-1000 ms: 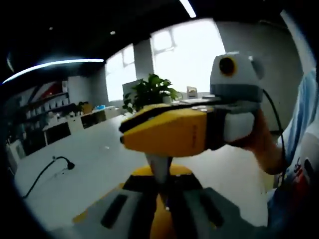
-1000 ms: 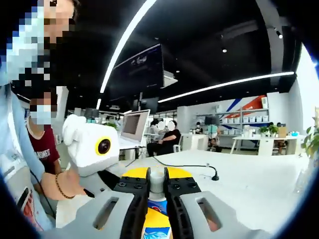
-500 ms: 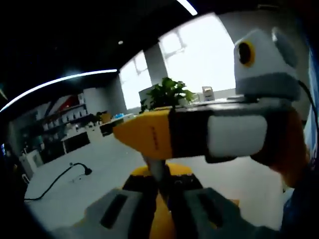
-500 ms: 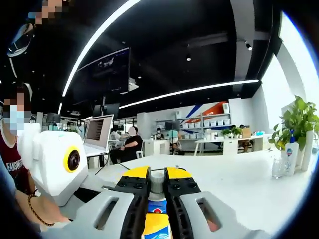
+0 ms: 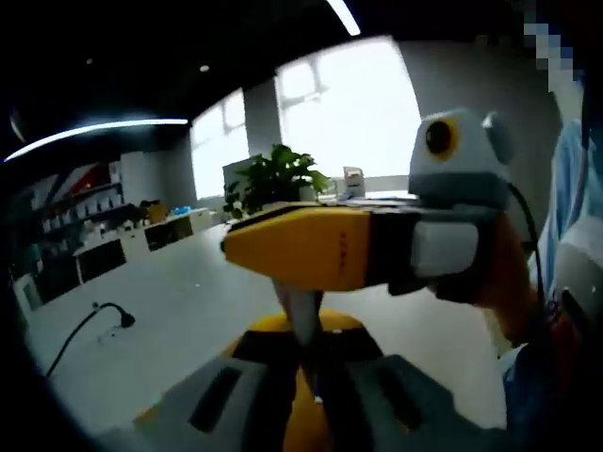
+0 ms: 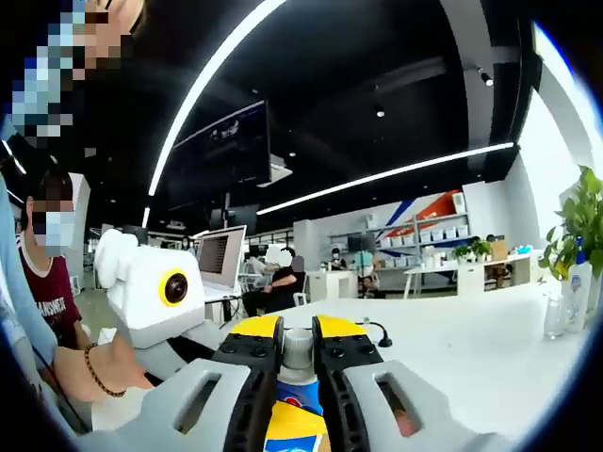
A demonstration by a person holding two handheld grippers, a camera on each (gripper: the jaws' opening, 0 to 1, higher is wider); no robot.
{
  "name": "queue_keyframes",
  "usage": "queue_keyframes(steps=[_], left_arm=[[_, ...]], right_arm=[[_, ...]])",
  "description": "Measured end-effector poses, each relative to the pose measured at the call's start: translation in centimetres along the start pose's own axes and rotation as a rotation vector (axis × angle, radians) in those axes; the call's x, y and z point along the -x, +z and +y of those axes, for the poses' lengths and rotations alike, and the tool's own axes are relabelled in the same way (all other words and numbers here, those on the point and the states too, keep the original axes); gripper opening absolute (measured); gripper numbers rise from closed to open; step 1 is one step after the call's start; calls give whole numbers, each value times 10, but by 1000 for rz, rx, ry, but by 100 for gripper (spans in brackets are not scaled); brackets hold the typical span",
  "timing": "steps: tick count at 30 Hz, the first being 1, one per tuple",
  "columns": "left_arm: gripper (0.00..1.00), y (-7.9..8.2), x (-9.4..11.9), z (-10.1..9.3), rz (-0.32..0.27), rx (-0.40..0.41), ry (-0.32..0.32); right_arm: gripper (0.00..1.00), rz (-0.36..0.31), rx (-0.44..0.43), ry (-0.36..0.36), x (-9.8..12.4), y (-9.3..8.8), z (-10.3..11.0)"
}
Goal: Pick up the toothpaste unscrew the cap squeeze it onto the small board screw the cap back on and return it to the table
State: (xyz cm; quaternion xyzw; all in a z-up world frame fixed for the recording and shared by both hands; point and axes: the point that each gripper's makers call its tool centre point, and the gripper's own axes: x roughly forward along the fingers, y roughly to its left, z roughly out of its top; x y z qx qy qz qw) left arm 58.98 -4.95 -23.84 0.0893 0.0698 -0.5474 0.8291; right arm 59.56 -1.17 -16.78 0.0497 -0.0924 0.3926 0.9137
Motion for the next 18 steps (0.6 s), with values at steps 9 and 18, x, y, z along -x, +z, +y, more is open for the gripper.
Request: queue_keyframes(steps=[9,18], left_arm=[[5,-2,-2,-9,-75,112,-191],[5,-2,-9,-16,-57,148,-303]], right_arm=[[16,-100,-378,241,28,23,-53],[16,66,-365,550,33,5,-5]])
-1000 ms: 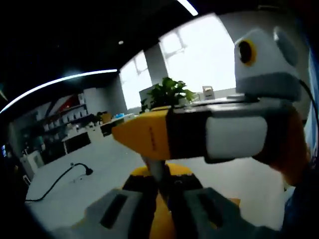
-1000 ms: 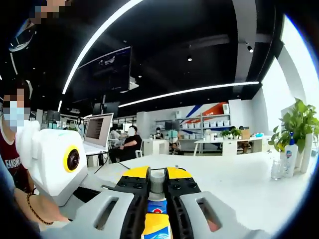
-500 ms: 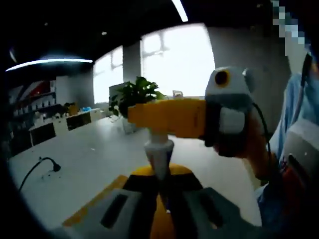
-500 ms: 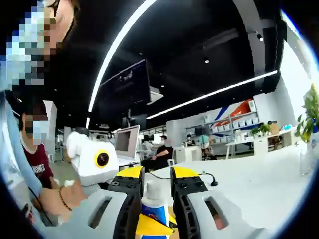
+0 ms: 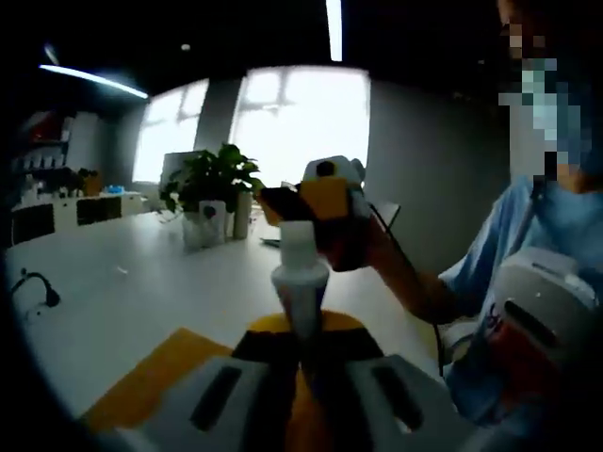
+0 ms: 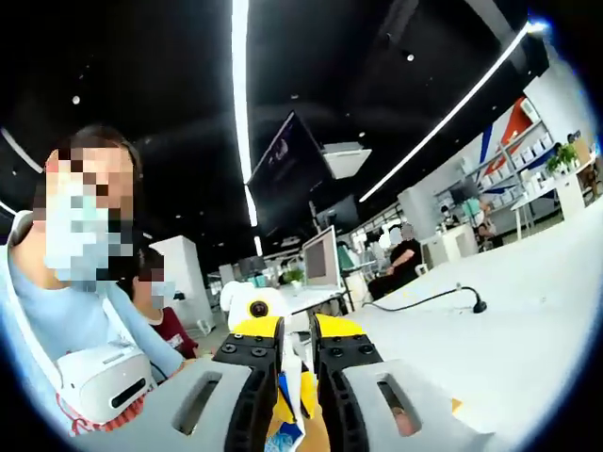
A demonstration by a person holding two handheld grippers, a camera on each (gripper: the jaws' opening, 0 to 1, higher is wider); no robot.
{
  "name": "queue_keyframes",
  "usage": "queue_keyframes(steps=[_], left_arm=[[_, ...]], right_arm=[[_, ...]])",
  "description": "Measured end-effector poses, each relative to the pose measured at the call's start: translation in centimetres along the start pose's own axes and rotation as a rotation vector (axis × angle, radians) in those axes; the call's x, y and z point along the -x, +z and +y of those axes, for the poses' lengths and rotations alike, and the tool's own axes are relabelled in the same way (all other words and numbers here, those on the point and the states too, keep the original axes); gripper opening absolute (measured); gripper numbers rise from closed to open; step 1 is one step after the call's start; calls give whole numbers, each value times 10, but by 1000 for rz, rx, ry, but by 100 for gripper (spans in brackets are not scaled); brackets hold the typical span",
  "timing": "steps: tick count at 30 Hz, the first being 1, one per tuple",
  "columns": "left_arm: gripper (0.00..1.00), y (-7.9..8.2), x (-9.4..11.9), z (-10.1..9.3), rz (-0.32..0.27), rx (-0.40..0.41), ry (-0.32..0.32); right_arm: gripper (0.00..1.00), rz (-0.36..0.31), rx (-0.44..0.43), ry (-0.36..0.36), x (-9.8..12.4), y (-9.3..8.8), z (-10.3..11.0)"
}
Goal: Pick up the toothpaste unscrew the cap squeeze it onto the small board screw the cap back on and return it to the table
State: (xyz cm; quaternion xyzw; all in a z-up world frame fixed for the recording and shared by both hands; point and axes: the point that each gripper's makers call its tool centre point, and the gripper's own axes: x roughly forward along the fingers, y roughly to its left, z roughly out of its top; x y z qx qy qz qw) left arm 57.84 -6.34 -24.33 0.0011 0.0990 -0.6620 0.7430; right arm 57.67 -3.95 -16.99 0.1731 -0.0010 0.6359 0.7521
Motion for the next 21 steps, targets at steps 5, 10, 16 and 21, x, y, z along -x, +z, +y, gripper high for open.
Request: queue_keyframes(steps=[5,10,16,21], left_arm=[[5,-2,-5,-4,20,-20,-15],[5,-5,-7,-6,32,-31,-39],[5,-14,-10,0,61,-37,-27],[11,-34,1,13,160,-155,97]], right_arm=[[21,144,-20,20,-10,-29,5],[11,181,-27,72,-16,-38,14],[10,250,186,16,-9,-41,2],[9,255,168,-36,-8,-41,-18]])
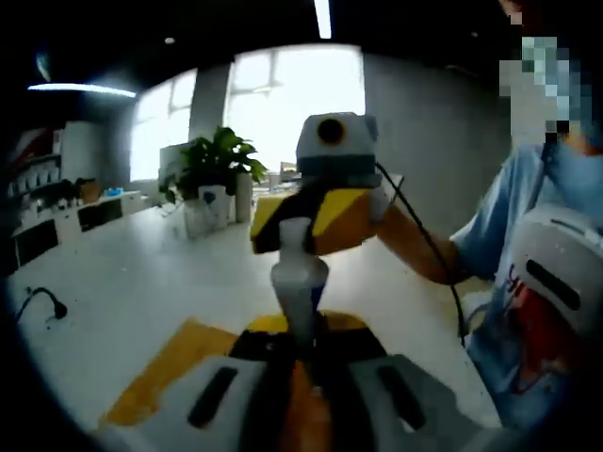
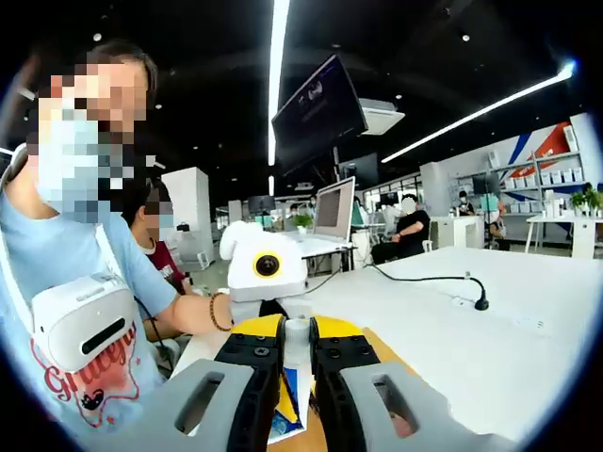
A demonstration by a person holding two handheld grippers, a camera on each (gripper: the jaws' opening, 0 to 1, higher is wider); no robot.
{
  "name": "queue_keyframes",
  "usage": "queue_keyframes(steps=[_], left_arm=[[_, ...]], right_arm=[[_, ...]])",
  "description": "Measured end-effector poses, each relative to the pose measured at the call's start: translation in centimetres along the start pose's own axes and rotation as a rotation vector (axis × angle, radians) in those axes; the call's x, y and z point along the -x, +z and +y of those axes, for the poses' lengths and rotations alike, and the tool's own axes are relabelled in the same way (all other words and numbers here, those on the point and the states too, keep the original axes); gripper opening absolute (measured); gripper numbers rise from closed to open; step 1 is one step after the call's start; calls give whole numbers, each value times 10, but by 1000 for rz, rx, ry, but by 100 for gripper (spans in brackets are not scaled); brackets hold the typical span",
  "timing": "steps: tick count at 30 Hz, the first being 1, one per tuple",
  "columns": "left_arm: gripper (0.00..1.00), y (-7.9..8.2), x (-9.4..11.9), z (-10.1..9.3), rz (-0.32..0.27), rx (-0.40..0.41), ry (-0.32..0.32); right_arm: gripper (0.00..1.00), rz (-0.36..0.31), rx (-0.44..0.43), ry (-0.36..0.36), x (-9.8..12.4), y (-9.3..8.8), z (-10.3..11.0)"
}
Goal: Pick up the toothpaste unscrew the cap squeeze it onto the small board screw the cap back on and return it to the table
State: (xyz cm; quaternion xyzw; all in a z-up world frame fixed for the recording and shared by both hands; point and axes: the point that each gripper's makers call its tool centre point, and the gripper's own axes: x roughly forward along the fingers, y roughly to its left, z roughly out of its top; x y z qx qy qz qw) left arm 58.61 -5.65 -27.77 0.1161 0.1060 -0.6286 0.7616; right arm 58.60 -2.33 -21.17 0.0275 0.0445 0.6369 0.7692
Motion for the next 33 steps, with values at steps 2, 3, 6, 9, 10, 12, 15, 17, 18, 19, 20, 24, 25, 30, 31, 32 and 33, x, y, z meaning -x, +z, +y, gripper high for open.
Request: queue_keyframes(steps=[2,3,6,9,10,12,15,17,18,19,20,24,25,30,31,32,33], left_arm=[[10,-14,11,5,73,-54,66],[10,-17,17,6,94,-84,97],[9,-21,31,4,122,-125,175],[6,-23,43,-1,165,-216,254],[6,-21,45,-3,170,-240,268],[6,-24,49,-8,205,-281,268],[6,-22,39,-19,187,-267,229],[6,-28,26,-31,188,-208,158],[3,-34,23,-30,211,-128,159],[1,-37,22,-30,222,-81,156],[0,-39,20,-30,228,-48,143],[0,-37,11,-19,231,-107,192],[0,-40,9,-20,254,-112,186],[0,-49,-1,-24,320,-149,204],[0,-50,-1,-24,340,-166,209],[0,-49,-2,-25,350,-183,213],[0,-50,-2,-24,351,-185,215]], right_arm=[[9,8,-8,-17,-2,-3,-9],[9,8,-17,-29,-3,-5,-13],[9,-10,-58,-25,-6,-9,-23],[9,28,-65,-44,-11,-20,-36],[9,46,-52,-60,-10,-23,-42],[9,40,-76,-82,-9,-25,-52],[9,26,-83,-63,-8,-25,-60],[9,27,-90,-68,-7,-26,-64],[9,27,-98,-66,-5,-26,-64],[9,28,-99,-70,-3,-26,-65],[9,31,-97,-75,-1,-26,-66],[10,23,-108,-91,-3,-27,-68],[10,22,-111,-96,-5,-27,-69],[10,52,-121,-122,-7,-28,-75],[10,56,-123,-123,-8,-30,-74],[10,63,-128,-117,-9,-31,-75],[11,70,-133,-116,-20,-36,-65]])
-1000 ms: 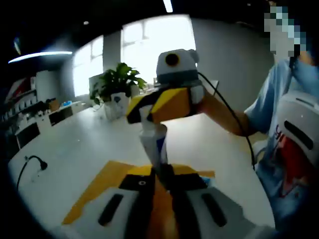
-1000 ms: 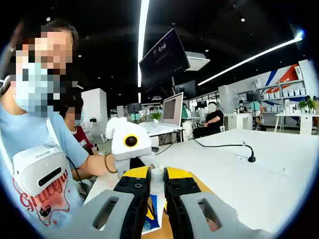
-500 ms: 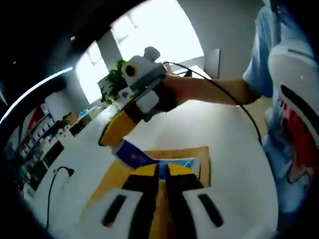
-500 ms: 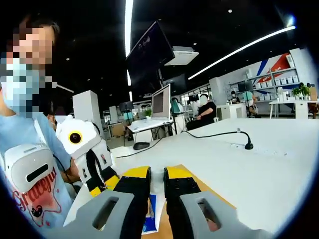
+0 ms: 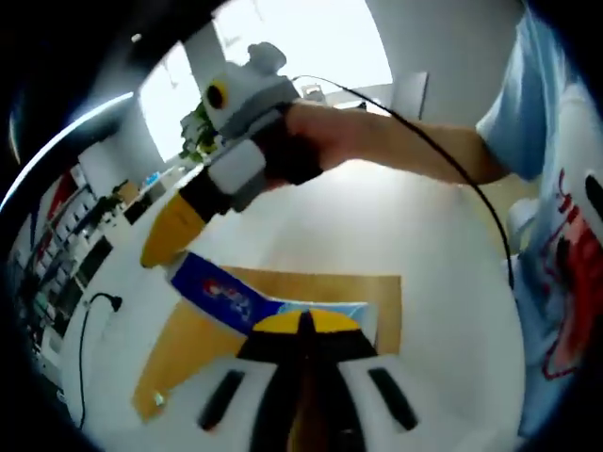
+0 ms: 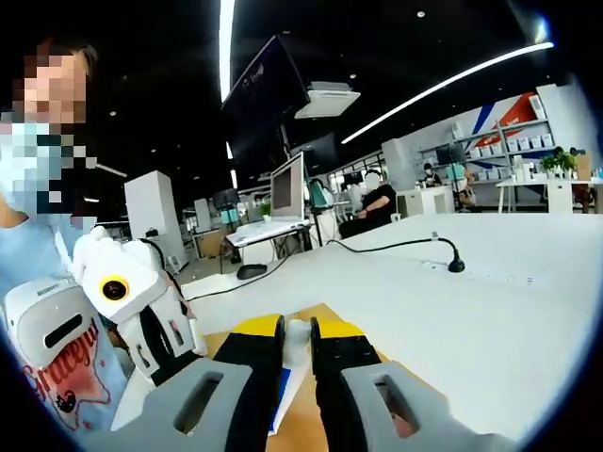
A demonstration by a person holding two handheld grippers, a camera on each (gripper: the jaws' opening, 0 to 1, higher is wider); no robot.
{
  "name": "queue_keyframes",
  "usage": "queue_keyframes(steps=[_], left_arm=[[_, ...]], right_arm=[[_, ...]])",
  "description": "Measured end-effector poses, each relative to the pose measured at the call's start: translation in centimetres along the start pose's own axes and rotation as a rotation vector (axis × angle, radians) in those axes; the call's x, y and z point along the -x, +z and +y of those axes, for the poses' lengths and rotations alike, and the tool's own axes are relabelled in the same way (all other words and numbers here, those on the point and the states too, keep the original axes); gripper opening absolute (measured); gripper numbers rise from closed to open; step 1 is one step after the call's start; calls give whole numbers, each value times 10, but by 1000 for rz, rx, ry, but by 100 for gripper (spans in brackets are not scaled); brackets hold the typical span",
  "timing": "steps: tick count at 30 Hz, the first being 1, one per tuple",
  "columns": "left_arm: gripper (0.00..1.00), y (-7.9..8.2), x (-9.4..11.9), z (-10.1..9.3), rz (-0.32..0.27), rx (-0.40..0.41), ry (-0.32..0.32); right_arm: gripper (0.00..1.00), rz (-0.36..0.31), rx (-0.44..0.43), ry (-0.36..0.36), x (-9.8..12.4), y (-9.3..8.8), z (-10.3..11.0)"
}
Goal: Pick up the toothpaste unscrew the cap squeeze it onto the small board screw the cap back on and return it to the table
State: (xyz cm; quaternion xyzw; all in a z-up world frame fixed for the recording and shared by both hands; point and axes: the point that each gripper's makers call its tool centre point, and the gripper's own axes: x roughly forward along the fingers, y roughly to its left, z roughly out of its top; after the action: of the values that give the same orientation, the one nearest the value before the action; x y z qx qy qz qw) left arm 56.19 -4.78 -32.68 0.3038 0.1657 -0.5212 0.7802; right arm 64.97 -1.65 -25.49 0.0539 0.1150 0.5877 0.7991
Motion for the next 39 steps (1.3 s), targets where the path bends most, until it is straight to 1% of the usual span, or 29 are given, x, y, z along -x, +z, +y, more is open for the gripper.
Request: queue_keyframes(steps=[1,3,5,8,10,11,12,13,14,15,16,17,18,19,20,22,23,24,25,26,27,28,30,31,33,35,36,37,39], left_arm=[[0,0,1,1,0,1,1],[0,-1,1,2,-11,17,-5],[0,-1,2,1,-17,30,-11],[0,-1,2,0,-18,27,-13],[0,-1,2,0,-24,30,-11],[0,-1,2,0,-26,33,-11],[0,-1,2,0,-30,38,-12],[0,-1,3,0,-33,41,-14],[0,-1,3,0,-34,43,-15],[0,-2,3,0,-38,43,-15],[0,-2,3,0,-41,44,-14],[0,-2,3,0,-43,47,-13],[0,-2,3,0,-49,51,-11],[0,-2,3,0,-52,54,-11],[0,-2,3,1,-55,59,-12],[0,-2,2,1,-59,67,-17],[0,-1,2,1,-60,70,-18],[0,-1,2,1,-61,71,-18],[0,-1,2,1,-62,71,-16],[0,-1,2,2,-63,72,-14],[0,-1,2,1,-65,75,-13],[0,-1,2,2,-66,77,-13],[0,-1,2,1,-65,80,-18],[0,-1,2,1,-64,81,-18],[0,-1,1,2,-62,81,-18],[0,-1,1,2,-63,86,-18],[0,-1,0,2,-63,90,-19],[0,-1,0,2,-64,94,-19],[0,-1,0,1,-63,98,-19]], right_arm=[[11,6,-5,-4,-2,-2,-1],[11,24,-32,-22,-3,-6,-9],[11,54,-136,-66,-4,-15,-20],[11,64,-216,-79,-6,-23,-30],[11,67,-207,-70,-11,-26,-33],[11,83,-230,-89,-12,-32,-38],[11,97,-228,-102,-12,-36,-41],[11,124,-238,-130,-11,-42,-46],[11,140,-228,-147,-11,-46,-49],[8,157,-216,-165,-11,-48,-52],[0,159,-177,-206,-10,-47,-58],[0,123,-152,-193,-12,-36,-58],[0,162,-173,-158,-13,-39,-50],[0,162,-154,-175,-15,-37,-51],[0,198,-97,-185,-17,-38,-54],[0,210,-101,-187,-18,-37,-54],[0,217,-89,-192,-18,-36,-55],[0,220,-66,-196,-17,-38,-51],[0,216,-63,-201,-17,-37,-51],[0,194,-46,-214,-15,-34,-49],[0,163,-27,-230,-14,-24,-48],[0,123,-8,-271,-8,-12,-50],[0,52,75,-371,7,16,-52],[0,8,113,-441,20,34,-52],[0,-44,145,-555,42,54,-52],[0,-63,176,-672,69,66,-52],[0,-70,189,-699,77,69,-51],[0,-92,186,-738,87,72,-48],[0,-119,177,-766,102,74,-37]])
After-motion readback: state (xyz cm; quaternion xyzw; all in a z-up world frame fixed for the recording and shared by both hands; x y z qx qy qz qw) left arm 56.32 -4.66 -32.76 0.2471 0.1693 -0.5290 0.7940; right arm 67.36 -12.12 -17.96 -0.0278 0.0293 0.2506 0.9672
